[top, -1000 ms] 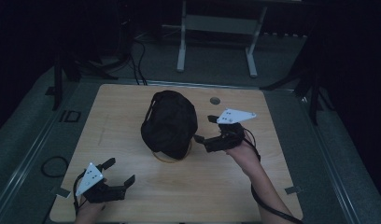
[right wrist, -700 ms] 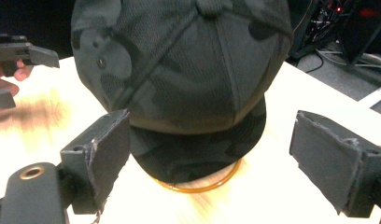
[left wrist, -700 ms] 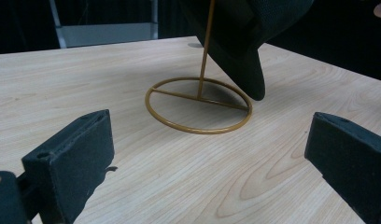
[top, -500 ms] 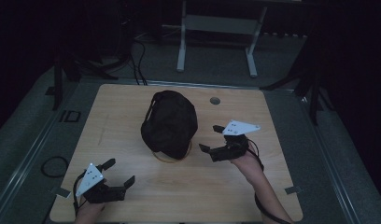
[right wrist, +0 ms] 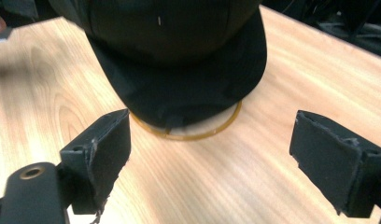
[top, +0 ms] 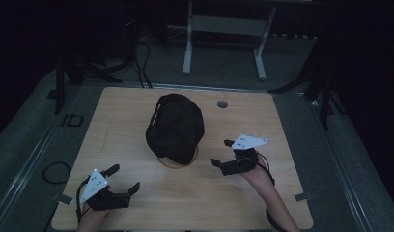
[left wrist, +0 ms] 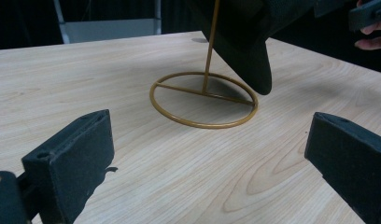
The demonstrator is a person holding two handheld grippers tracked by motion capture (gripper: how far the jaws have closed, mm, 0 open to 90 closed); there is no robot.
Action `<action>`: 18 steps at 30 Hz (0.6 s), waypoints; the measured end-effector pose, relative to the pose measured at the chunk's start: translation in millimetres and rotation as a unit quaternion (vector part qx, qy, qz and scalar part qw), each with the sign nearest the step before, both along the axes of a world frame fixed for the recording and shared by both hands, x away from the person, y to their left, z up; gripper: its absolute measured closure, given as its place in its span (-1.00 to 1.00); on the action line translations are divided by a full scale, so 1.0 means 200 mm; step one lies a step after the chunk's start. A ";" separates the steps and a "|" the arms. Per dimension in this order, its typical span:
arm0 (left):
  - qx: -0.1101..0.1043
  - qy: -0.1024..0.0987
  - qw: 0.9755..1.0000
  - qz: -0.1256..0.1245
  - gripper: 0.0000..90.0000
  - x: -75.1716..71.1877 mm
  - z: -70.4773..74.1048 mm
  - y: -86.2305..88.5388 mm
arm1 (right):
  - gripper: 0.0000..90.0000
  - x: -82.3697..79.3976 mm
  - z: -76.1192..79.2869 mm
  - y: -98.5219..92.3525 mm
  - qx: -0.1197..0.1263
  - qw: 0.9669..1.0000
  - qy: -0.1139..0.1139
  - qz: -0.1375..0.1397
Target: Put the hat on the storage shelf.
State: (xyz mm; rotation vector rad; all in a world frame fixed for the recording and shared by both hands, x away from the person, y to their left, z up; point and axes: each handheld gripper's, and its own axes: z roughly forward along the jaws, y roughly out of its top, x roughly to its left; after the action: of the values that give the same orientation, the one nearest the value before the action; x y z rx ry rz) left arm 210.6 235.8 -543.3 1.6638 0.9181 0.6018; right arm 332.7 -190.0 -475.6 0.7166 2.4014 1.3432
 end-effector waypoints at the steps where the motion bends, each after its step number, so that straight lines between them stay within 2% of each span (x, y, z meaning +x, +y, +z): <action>1: 0.003 0.000 1.000 0.000 -0.95 0.00 0.00 0.00 | -0.72 0.00 -0.01 0.00 -0.002 1.000 0.002 0.001; 5: 0.003 0.000 1.000 -0.001 -0.95 0.00 0.00 -0.01 | -0.72 -0.01 -0.08 -0.01 -0.008 1.000 0.017 -0.001; 11: 0.006 0.002 1.000 -0.003 -0.95 0.00 -0.01 -0.01 | -0.72 -0.02 -0.16 -0.03 -0.018 1.000 0.024 0.000; 15: 0.005 0.002 1.000 -0.002 -0.95 0.00 -0.01 -0.01 | -0.71 -0.02 -0.18 -0.03 -0.021 1.000 0.020 -0.001; 18: 0.002 0.002 1.000 -0.002 -0.95 0.00 -0.01 0.00 | -0.71 -0.04 -0.23 -0.05 -0.023 0.999 0.029 0.003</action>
State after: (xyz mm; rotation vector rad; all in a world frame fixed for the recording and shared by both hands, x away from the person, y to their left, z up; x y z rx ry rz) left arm 210.8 235.3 -544.5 1.6700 0.9160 0.5972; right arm 325.0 -199.8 -520.6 0.7463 2.4722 1.2821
